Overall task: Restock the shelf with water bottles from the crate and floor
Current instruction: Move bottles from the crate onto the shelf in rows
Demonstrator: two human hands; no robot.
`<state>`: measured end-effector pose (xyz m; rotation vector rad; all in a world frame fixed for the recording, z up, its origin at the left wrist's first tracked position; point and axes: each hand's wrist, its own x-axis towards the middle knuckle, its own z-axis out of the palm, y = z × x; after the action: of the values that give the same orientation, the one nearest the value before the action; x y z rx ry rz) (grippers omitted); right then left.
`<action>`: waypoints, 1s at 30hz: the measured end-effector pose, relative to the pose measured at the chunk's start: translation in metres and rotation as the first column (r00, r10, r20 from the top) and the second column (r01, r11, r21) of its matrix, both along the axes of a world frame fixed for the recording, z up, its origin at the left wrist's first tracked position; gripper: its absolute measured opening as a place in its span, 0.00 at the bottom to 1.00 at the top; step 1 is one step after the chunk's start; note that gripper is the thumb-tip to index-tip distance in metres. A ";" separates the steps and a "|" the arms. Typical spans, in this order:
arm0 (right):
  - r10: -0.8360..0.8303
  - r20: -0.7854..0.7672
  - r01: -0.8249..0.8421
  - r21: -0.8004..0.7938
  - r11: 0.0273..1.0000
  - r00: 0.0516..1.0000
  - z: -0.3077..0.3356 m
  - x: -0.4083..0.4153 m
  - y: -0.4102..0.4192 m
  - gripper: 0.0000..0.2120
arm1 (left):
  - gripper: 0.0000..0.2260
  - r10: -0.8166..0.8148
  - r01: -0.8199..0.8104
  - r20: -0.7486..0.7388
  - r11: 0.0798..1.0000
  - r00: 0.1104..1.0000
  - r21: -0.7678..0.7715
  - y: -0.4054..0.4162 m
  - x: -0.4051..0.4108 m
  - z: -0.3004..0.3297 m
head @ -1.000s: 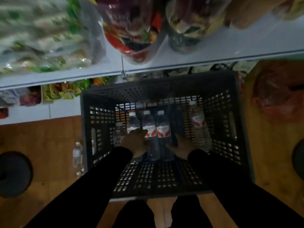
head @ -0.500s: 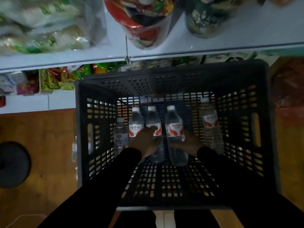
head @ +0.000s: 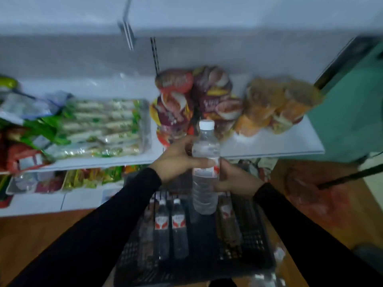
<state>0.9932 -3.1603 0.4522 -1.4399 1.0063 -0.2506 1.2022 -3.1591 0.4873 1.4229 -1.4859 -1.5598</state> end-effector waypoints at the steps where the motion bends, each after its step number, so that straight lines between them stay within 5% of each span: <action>1: -0.010 0.008 0.011 -0.059 0.998 1.000 0.024 -0.001 -0.001 0.36 | 0.30 -0.003 0.004 0.017 0.998 1.000 -0.059 -0.002 -0.001 0.028; 5: -0.116 0.091 0.138 -0.287 0.948 0.989 0.111 -0.003 0.006 0.35 | 0.29 0.032 0.006 0.111 0.943 0.993 -0.332 0.000 -0.011 0.135; 9: -0.226 0.245 0.323 -0.508 0.799 0.943 0.186 0.000 0.011 0.31 | 0.30 -0.019 0.099 0.161 0.856 0.987 -0.507 -0.005 -0.018 0.220; 13: -0.330 0.333 0.467 -0.569 0.677 0.883 0.243 -0.013 0.005 0.21 | 0.25 -0.049 0.064 0.040 0.786 0.998 -0.615 -0.013 -0.029 0.282; 16: -0.385 0.354 0.521 -0.629 0.577 0.853 0.275 -0.026 -0.004 0.23 | 0.19 0.102 -0.026 0.066 0.712 0.993 -0.701 -0.027 -0.027 0.307; 19: -0.439 0.410 0.590 -0.672 0.448 0.800 0.291 -0.042 -0.022 0.25 | 0.22 0.323 0.051 0.385 0.705 0.864 -0.708 -0.050 -0.011 0.301; 23: -0.519 0.465 0.663 -0.685 0.302 0.717 0.301 -0.060 -0.050 0.25 | 0.28 0.295 0.153 0.726 0.863 0.621 -0.482 -0.080 0.009 0.258; 27: -0.604 0.468 0.698 -0.682 0.217 0.645 0.306 -0.077 -0.082 0.28 | 0.28 0.302 0.208 0.829 0.875 0.470 -0.436 -0.091 0.017 0.236; 30: -0.650 0.443 0.697 -0.692 0.190 0.617 0.300 -0.088 -0.106 0.30 | 0.37 0.336 0.243 0.854 0.859 0.398 -0.451 -0.095 0.019 0.228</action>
<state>0.9051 -3.2665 0.7523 -1.6659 1.5644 -1.6573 1.2212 -3.2544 0.7151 2.0468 -2.1870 -0.0481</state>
